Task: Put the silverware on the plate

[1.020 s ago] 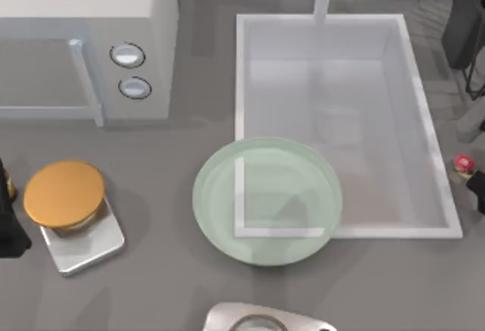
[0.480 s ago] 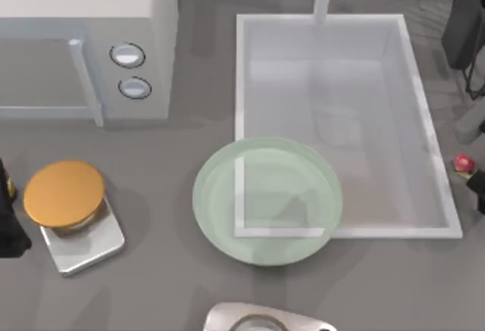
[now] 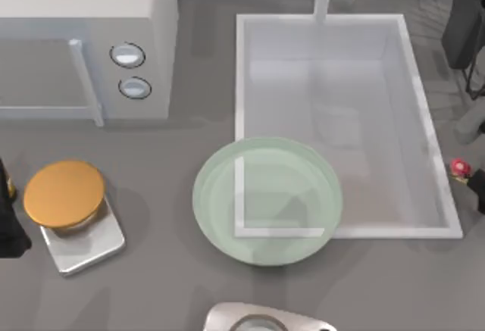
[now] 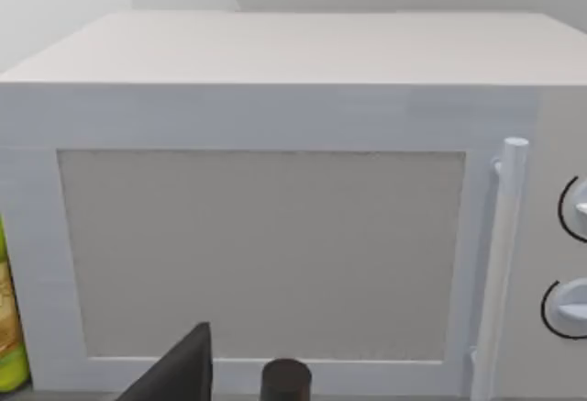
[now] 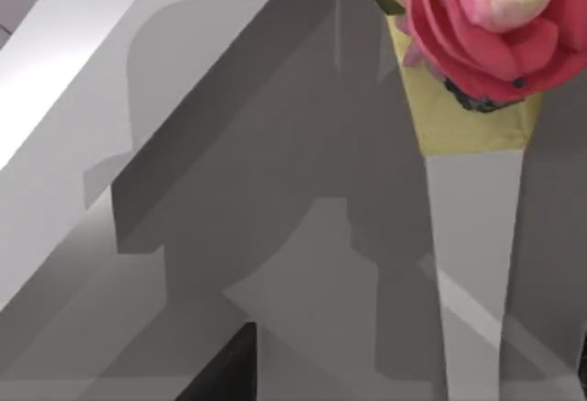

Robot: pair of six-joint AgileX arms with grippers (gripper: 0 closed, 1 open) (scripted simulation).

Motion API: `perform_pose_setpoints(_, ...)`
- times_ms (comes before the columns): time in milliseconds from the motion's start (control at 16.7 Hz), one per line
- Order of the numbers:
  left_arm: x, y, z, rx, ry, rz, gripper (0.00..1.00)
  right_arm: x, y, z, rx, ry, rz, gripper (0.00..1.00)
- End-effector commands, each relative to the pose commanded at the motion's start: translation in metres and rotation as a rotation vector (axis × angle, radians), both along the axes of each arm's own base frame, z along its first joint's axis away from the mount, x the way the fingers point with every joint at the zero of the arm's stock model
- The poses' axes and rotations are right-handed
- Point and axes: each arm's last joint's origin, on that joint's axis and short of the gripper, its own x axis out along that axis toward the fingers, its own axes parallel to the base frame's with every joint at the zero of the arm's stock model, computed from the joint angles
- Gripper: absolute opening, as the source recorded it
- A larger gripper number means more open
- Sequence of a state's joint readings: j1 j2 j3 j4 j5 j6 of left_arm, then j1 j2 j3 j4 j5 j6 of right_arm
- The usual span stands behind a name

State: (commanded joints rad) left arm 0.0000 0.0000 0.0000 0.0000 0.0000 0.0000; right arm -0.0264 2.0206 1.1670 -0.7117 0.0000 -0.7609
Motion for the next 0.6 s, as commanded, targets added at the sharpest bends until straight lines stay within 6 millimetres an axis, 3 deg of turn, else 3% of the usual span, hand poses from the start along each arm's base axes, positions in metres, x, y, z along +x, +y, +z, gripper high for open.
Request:
perform_pose_setpoints(300, 0.0, 0.0, 0.0, 0.0, 0.0, 0.0, 1.0, 0.0, 0.0, 0.0, 0.0, 0.0, 0.0, 0.0)
perform_pose_setpoints(360, 0.0, 0.0, 0.0, 0.0, 0.0, 0.0, 1.0, -0.002, 0.002, 0.022, 0.023, -0.022, -0.018, 0.0)
perform_pose_setpoints(480, 0.0, 0.0, 0.0, 0.0, 0.0, 0.0, 1.0, -0.001, 0.002, 0.025, 0.023, -0.02, -0.016, 0.0)
perform_pose_setpoints(600, 0.0, 0.0, 0.0, 0.0, 0.0, 0.0, 1.0, 0.004, 0.002, 0.043, 0.023, -0.036, -0.014, 0.0)
